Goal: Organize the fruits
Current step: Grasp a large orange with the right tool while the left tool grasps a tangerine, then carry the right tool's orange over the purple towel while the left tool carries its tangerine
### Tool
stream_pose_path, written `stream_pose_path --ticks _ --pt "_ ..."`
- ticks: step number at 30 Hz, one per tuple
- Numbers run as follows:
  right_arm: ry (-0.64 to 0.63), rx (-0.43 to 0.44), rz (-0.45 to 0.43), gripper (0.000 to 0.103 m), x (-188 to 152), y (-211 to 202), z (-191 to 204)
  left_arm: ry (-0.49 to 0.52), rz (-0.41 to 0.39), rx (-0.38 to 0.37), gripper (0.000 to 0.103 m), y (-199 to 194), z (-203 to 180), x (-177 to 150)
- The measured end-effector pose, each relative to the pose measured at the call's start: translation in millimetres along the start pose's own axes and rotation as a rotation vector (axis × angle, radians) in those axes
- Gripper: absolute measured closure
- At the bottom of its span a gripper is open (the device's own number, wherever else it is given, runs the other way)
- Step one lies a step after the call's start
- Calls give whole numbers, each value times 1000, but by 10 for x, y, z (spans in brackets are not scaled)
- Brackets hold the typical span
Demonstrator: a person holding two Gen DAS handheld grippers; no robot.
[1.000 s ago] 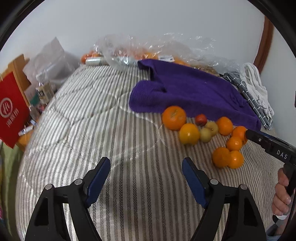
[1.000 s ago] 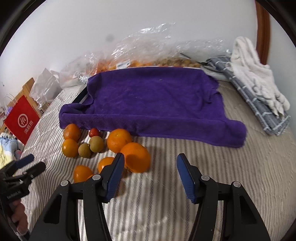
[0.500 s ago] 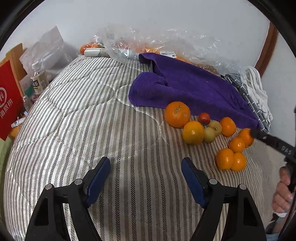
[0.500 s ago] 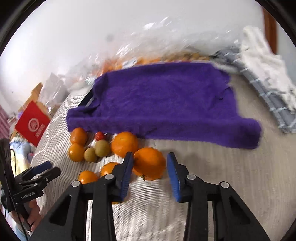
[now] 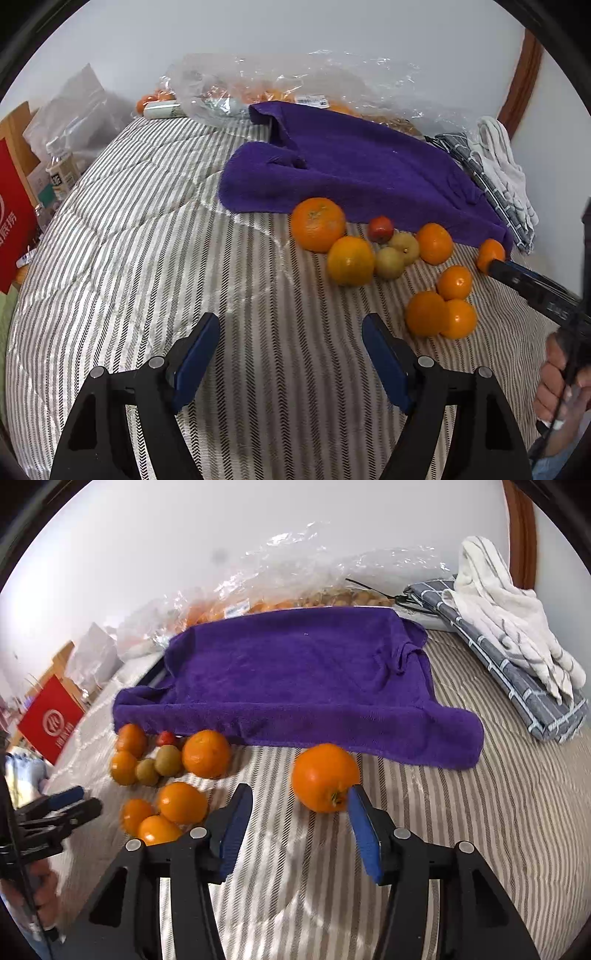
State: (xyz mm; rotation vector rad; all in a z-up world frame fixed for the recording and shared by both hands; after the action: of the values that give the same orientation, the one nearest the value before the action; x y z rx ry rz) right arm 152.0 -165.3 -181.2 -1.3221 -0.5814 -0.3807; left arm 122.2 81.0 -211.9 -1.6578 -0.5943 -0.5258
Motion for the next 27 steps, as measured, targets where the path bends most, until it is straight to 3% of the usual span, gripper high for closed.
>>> stream_pose_path --ticks 4,9,11,13,15,19,22,27 --pt "-15 -72 22 49 60 195 -64 10 -1 17 26 11 -45 49" --pt "-9 -89 19 50 129 363 -151 1 5 -8 26 84 -117 127" --pt "1 -75 18 55 160 392 -172 -3 0 -17 26 112 -165 168" --pt "3 -59 16 61 171 395 -173 -13 2 -37 31 164 -221 206" --pt "-6 -52 12 61 160 381 -170 -13 2 -42 37 222 -261 231" --pt "5 -74 6 61 92 295 -230 -19 6 -45 60 328 -295 245" --pt "10 -86 6 61 30 210 -288 -19 -7 -78 72 329 -306 238" --pt "31 -113 -7 61 16 42 -372 -18 -39 -125 72 207 -356 243"
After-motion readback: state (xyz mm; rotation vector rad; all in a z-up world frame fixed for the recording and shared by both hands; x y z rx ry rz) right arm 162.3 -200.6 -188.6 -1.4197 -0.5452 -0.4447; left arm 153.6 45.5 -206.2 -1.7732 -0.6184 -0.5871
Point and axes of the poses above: each gripper's, at about its wrist camera, not at the fingertips, and y roughly the way its jaws point, z to its left, x to its top, the point moved 2 cm from there along y, roughly the way its jaws point, and after that the axes turned 3 degrees about -z, right-handed, at the moved point
